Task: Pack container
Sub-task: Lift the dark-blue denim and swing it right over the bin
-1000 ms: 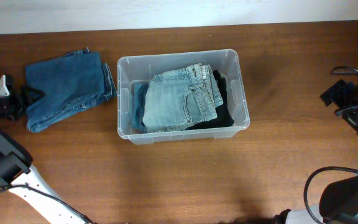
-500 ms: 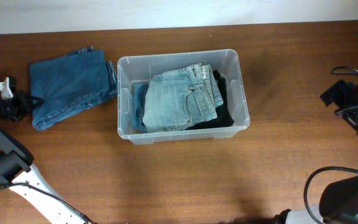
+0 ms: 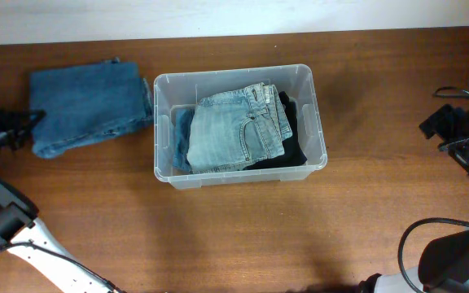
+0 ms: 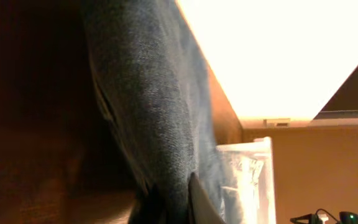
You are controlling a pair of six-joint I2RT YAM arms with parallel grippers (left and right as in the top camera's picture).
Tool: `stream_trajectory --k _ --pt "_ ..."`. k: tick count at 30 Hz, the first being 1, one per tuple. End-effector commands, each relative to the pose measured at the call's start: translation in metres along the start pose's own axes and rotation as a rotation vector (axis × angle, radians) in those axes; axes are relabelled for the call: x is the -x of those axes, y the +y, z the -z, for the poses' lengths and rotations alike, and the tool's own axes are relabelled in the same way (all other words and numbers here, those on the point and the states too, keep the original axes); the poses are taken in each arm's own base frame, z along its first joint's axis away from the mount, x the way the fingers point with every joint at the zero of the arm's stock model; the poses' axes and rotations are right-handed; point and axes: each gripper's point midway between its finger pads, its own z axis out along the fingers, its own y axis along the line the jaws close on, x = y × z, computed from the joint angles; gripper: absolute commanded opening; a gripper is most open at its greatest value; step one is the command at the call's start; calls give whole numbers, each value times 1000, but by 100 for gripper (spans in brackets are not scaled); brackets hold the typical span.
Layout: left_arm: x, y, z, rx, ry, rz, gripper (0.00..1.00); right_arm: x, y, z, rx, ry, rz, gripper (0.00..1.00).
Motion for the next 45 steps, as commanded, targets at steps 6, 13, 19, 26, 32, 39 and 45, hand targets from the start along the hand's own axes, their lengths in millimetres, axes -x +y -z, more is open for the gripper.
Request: stream_trajectory --k 6,13,19,26,32,39,45 --pt "39 -181 83 -57 -181 -393 1 1 -3 3 0 -11 -16 99" --pt "17 -309 108 -63 -242 -595 1 1 -3 3 0 -11 -16 98" --pt "-27 -403 99 -120 -228 -733 1 1 -3 3 0 -11 -16 99" --pt "-104 -506 68 -268 -137 -883 1 1 -3 3 0 -11 -16 98" --pt "-182 -558 12 -406 25 -956 1 1 -3 3 0 -11 -16 98" --pt "-237 -568 -72 -367 136 -933 1 1 -3 3 0 -11 -16 98" --pt "-277 -563 -137 -325 219 -932 1 1 -3 3 0 -11 -16 99"
